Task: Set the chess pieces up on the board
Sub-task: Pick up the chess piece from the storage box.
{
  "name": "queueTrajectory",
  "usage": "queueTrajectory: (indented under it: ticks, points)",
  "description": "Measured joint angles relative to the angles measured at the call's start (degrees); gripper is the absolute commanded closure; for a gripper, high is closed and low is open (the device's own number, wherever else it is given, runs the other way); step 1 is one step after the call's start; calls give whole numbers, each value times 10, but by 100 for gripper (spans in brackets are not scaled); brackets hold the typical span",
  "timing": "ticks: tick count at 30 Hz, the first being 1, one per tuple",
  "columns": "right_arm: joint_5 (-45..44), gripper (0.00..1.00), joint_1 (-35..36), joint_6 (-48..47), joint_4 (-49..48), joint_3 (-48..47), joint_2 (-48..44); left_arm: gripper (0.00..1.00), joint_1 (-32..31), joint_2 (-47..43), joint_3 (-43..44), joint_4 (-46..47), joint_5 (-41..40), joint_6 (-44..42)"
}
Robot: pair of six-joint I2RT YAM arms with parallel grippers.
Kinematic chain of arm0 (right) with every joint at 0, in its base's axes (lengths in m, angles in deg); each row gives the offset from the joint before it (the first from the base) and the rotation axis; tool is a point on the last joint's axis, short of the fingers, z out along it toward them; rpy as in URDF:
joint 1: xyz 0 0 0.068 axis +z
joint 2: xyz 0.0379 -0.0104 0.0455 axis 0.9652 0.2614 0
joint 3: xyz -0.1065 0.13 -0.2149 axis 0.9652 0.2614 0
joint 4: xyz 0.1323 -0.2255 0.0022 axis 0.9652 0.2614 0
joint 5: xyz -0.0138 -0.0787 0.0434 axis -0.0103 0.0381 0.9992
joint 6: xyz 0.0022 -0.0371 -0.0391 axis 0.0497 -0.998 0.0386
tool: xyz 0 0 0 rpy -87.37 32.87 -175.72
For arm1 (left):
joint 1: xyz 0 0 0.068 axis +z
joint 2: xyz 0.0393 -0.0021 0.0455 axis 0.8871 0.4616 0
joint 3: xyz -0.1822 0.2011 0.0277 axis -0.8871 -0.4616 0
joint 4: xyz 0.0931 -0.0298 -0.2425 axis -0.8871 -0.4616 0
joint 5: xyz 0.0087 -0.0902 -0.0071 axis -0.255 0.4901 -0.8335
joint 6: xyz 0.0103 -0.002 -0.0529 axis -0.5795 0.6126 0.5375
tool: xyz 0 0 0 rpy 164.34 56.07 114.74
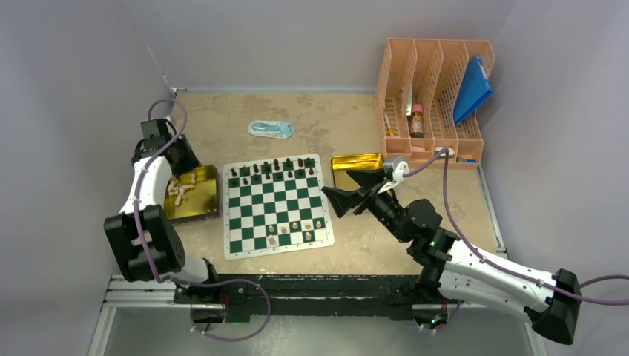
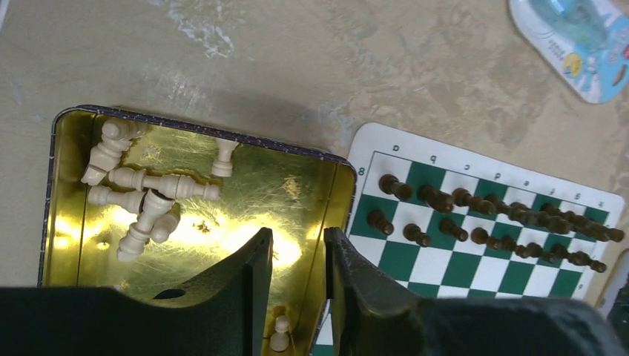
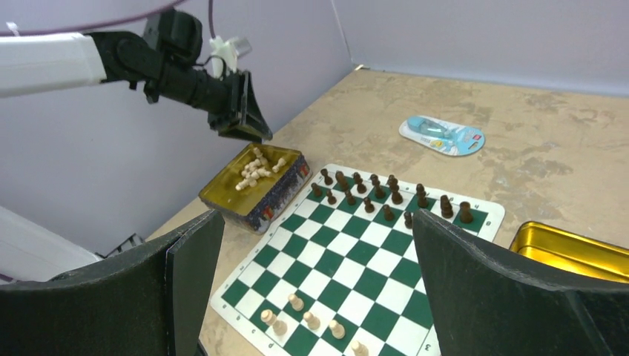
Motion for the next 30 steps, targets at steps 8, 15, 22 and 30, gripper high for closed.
queueTrajectory:
  ticks: [8,15,22,30]
  points:
    - [-26,1,0,-1,1,0,-8,70,15,35,-13,30,-27,-38]
    - [-35,1,0,-2,5,0,-29,70,21,56,-24,75,-38,-69]
    - [-67,1,0,-11,3,0,-64,70,33,95,-31,90,-40,-81]
    - [-92,1,0,-24,16,7,-74,69,34,120,-34,102,-41,-79]
